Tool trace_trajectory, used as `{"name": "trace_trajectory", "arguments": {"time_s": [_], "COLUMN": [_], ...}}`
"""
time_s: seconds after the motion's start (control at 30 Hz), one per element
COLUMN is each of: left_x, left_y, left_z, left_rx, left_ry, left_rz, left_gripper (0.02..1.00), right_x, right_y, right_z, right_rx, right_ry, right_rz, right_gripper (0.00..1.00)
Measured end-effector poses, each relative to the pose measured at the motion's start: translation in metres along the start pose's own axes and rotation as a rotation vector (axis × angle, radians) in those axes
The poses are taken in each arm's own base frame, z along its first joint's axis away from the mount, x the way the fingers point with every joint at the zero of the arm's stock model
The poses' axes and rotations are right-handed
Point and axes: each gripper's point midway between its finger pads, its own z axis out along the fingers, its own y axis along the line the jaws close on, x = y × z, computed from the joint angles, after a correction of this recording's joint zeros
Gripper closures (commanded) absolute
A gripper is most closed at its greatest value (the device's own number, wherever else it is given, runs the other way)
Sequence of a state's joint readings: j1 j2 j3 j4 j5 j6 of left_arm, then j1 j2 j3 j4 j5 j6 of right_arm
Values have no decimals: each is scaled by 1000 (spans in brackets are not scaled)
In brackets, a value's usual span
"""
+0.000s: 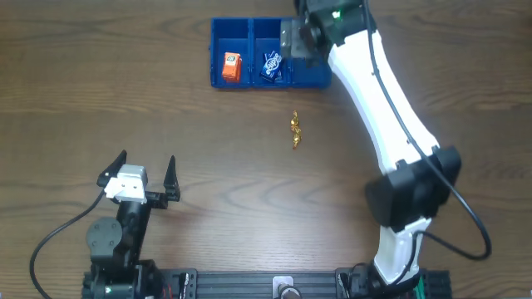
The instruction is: Sort Candies Into Trays
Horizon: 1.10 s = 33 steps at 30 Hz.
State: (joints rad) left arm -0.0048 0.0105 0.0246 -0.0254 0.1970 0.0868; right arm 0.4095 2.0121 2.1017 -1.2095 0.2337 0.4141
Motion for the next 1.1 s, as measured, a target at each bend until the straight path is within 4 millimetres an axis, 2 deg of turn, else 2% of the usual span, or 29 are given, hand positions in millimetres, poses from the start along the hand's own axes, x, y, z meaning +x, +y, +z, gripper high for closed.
{"name": "trace_trajectory", "arguments": {"time_s": [0.07, 0.13, 0.27, 0.37, 0.5, 0.63, 0.83, 1.1], "left_x": [0, 0, 0, 0, 0, 0, 0, 0], "left_y": [0, 0, 0, 0, 0, 0, 0, 0], "left_z": [0, 0, 0, 0, 0, 0, 0, 0], "left_rx": [0, 0, 0, 0, 0, 0, 0, 0], "left_ry": [0, 0, 0, 0, 0, 0, 0, 0], "left_rz": [0, 0, 0, 0, 0, 0, 0, 0], "left_gripper": [20, 20, 20, 23, 23, 20, 20, 20], "right_x": [29, 59, 124, 157, 195, 207, 201, 194], "right_y": [14, 23, 29, 35, 28, 26, 30, 25], "right_z": [-4, 6, 36, 65, 93, 110, 123, 129], "right_rx": [-28, -32, 6, -5, 8, -1, -28, -35], "right_ry": [98, 199, 389, 447, 512, 506, 456, 437], "right_rz": [-17, -31, -51, -54, -54, -43, -24, 1], "right_gripper": [3, 3, 3, 3, 1, 1, 1, 3]}}
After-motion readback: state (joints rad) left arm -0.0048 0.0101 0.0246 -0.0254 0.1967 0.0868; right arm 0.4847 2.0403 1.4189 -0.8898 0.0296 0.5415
